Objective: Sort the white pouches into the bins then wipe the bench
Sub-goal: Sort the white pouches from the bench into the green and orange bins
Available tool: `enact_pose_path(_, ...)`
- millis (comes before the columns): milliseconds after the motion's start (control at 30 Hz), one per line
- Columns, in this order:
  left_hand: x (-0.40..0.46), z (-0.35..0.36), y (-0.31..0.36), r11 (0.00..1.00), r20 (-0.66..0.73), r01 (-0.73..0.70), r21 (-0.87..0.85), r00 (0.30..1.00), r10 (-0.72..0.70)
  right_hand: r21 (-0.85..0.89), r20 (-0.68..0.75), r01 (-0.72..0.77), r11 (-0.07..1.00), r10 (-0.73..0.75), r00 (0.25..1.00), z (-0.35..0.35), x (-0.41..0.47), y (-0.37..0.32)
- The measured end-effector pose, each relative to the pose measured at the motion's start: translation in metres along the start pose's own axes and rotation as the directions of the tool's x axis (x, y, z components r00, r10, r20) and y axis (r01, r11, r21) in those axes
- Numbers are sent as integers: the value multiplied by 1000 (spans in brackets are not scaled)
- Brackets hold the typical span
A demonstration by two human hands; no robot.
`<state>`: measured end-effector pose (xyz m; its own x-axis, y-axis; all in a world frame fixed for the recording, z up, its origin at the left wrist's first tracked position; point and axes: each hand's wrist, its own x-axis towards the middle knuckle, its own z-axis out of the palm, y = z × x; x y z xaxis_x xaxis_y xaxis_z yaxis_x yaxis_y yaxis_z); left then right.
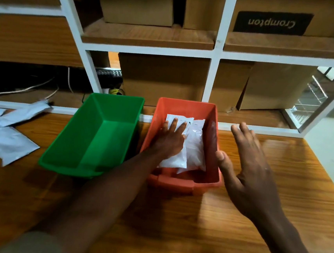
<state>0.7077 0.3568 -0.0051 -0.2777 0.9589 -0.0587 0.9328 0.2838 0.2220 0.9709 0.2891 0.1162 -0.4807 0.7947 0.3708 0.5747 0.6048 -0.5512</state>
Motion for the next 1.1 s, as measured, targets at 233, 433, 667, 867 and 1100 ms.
enact_pose_path(233,16,17,-16,999,220,34,-6,975,-32,62,1,-18,998,18,1000,-4,-18,10)
enact_pose_path(433,24,20,-14,995,287,91,37,953,-98,71,-3,-27,997,28,1000,-10,-27,23)
enact_pose_path(667,-18,-25,5,998,90,30,52,995,-35,95,42,15,995,-19,999,-4,-23,33)
enact_pose_path(867,-154,-77,19,998,-261,-59,3,964,57,182,64,156,971,-170,983,29,-26,3)
enact_pose_path(1100,-301,-77,-40,995,-430,59,-82,898,-89,250,20,373,893,-390,921,85,-53,-77)
